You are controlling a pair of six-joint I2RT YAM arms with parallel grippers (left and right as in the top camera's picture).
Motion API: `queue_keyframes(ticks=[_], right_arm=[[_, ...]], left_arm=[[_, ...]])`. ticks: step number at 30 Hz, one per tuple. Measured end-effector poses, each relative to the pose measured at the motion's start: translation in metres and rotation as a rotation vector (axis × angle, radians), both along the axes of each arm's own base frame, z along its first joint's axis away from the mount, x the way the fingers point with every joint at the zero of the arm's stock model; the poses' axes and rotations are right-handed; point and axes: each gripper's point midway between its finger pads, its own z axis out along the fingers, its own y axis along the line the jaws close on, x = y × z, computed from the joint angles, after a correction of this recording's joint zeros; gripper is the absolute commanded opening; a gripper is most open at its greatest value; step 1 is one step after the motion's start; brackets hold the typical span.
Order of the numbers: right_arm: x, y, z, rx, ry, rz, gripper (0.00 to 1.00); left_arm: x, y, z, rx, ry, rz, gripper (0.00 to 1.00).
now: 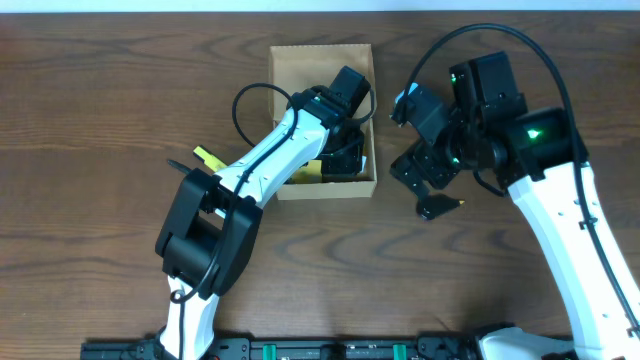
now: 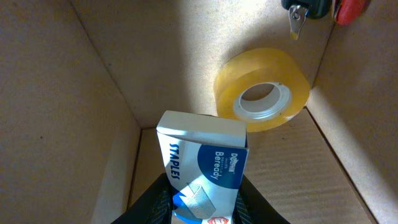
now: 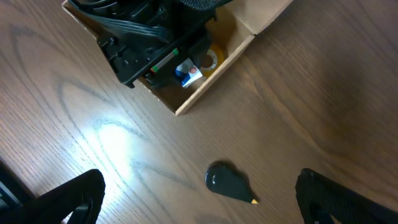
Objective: Pack container
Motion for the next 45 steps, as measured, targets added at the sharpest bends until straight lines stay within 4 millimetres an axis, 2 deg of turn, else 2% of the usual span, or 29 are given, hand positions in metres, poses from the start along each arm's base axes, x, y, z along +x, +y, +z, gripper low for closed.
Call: queue_keyframes(ticks=[5, 7, 11, 31, 36, 39, 45], right_arm=[[0.0, 0.0, 0.0, 0.0, 0.0, 0.0, 0.99], [0.0, 0.0, 0.0, 0.0, 0.0, 0.0, 0.99], [0.0, 0.0, 0.0, 0.0, 0.0, 0.0, 0.99], [0.0, 0.0, 0.0, 0.0, 0.0, 0.0, 0.99], [0.0, 0.0, 0.0, 0.0, 0.0, 0.0, 0.99], [0.0, 0.0, 0.0, 0.0, 0.0, 0.0, 0.99], [0.0, 0.0, 0.0, 0.0, 0.0, 0.0, 0.99]], left_arm=[[-0.001, -0.001, 0.0, -0.004, 0.005, -0.002, 0.31], [-0.002, -0.001, 0.0, -0.007, 0.008, -0.003, 0.38], [-0.003, -0.002, 0.001, -0.013, 0.013, -0.005, 0.43], [-0.003, -0.002, 0.001, -0.015, 0.016, -0.005, 0.39], [-0.002, 0.011, 0.0, 0.042, 0.007, 0.014, 0.35], [0.002, 0.021, 0.009, 0.087, -0.034, 0.032, 0.35], [0.0, 0.051, 0.053, 0.163, -0.127, 0.073, 0.34]])
